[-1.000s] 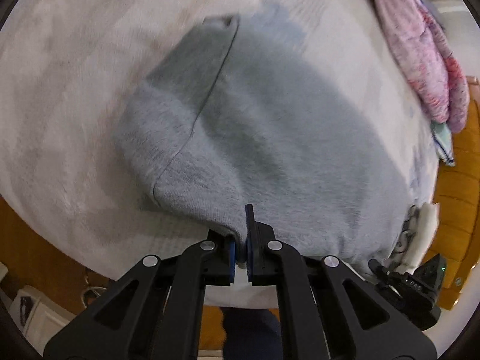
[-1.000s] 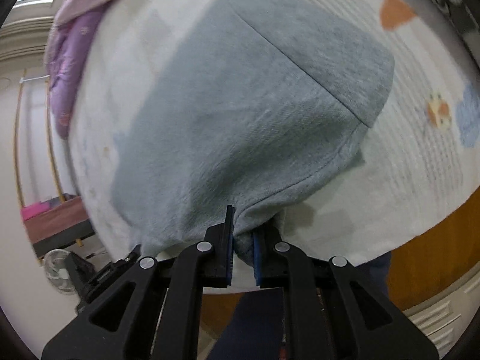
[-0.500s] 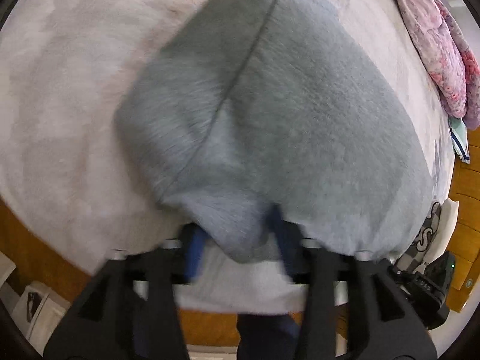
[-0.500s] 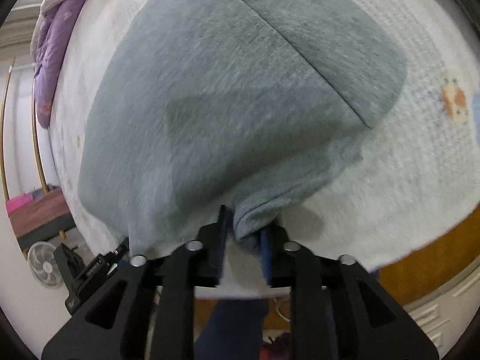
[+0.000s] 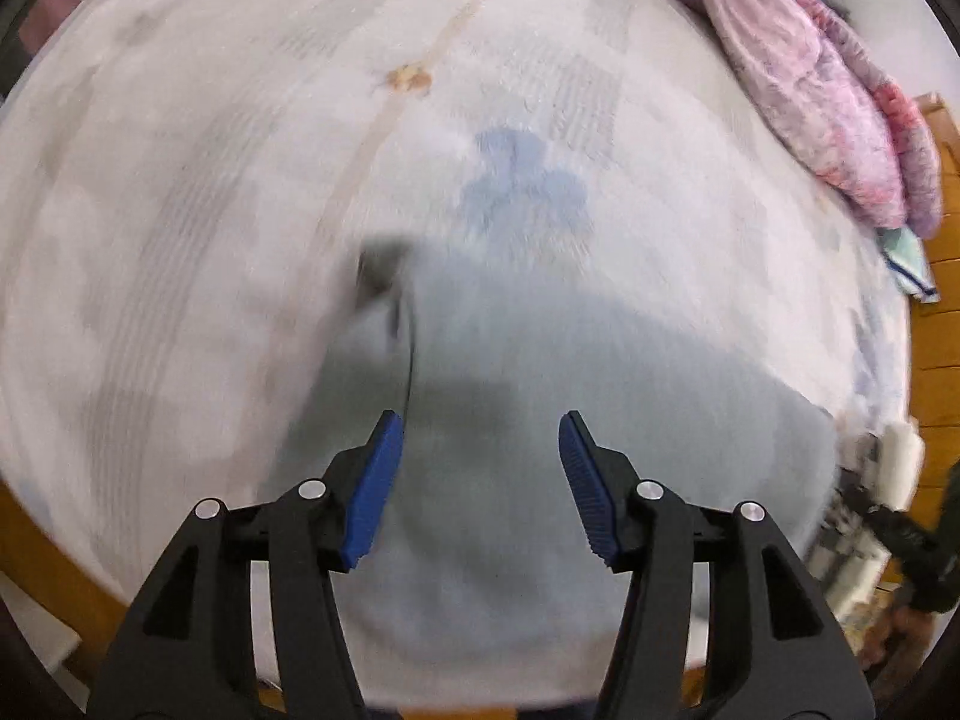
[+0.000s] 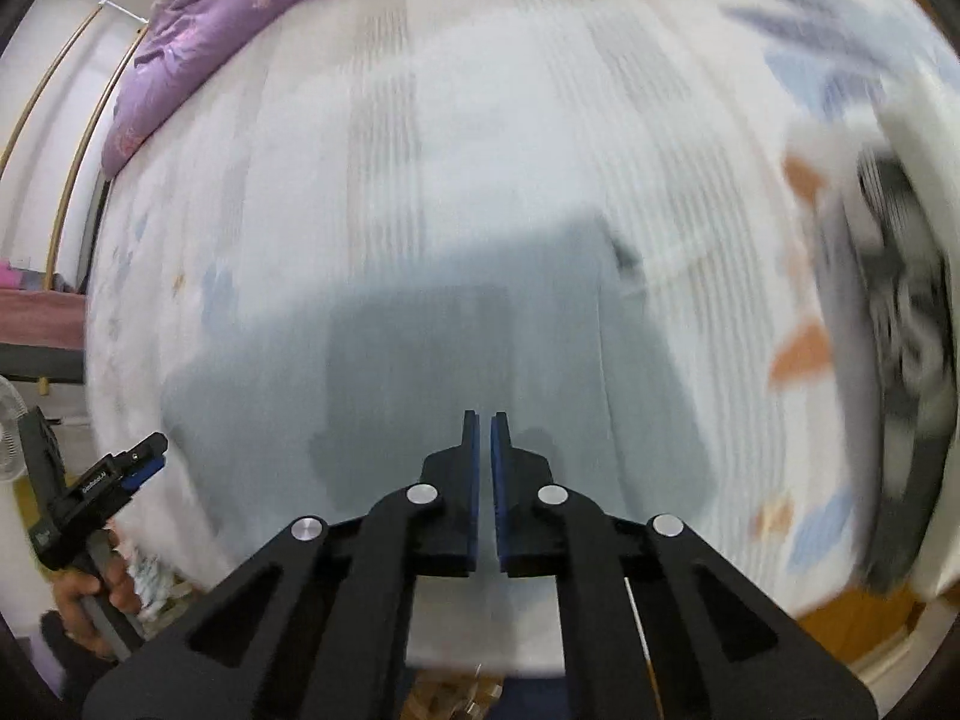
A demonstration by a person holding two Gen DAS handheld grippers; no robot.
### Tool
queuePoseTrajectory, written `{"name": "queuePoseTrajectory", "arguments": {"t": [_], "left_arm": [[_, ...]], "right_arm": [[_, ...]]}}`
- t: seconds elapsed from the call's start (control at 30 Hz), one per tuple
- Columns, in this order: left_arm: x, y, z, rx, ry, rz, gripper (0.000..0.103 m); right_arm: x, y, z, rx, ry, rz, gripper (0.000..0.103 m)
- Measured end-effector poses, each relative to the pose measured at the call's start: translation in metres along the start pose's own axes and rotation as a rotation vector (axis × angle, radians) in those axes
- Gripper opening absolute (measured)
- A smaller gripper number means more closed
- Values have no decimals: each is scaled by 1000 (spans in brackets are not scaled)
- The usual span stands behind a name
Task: Fold large clothes
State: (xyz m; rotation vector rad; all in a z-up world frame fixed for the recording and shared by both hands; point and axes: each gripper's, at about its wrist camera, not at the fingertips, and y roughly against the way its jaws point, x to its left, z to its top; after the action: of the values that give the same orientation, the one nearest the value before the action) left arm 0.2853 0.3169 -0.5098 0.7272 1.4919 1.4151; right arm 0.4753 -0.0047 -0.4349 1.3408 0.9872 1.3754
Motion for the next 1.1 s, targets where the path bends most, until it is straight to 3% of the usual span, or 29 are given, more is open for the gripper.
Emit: {"name": "queuePoseTrajectory", "arguments": {"t": [0.1, 0.2, 0.27, 0.37, 0.5, 0.57, 0.67, 0.8, 0.93, 1.0, 1.1], "left_arm": [[8, -35, 22, 46, -11, 39, 58], [17, -63, 38, 75, -25, 54, 71], [22, -73, 43, 88, -2, 40, 76], [24, -74, 48, 94, 8, 38, 76], [21, -52, 46, 81, 12, 30, 76], [19, -28, 35, 43, -9, 19, 76], [13, -2, 11, 17, -39, 10, 76], [12, 7, -37, 75, -75, 16, 76], [40, -5, -68, 159, 75, 5, 76], [59, -6, -74, 158, 165, -30, 77], [82, -4, -79, 140, 268, -76, 84]], "right_arm": [[-8, -44, 16, 31, -25, -73, 0], [-43, -79, 22, 100, -108, -88, 0], [-60, -95, 20, 117, -181, -32, 0], [-65, -92, 20, 128, -208, -3, 0], [-51, -52, 12, 72, -145, -18, 0], [-35, -29, -7, 66, -94, -25, 4], [-16, -20, -44, 140, -75, 12, 5], [-2, -49, -89, 226, -9, -50, 5], [-19, -80, -100, 281, -98, -47, 3], [-16, -72, -96, 287, -110, -58, 5], [16, -42, -84, 213, -35, -43, 5]]}}
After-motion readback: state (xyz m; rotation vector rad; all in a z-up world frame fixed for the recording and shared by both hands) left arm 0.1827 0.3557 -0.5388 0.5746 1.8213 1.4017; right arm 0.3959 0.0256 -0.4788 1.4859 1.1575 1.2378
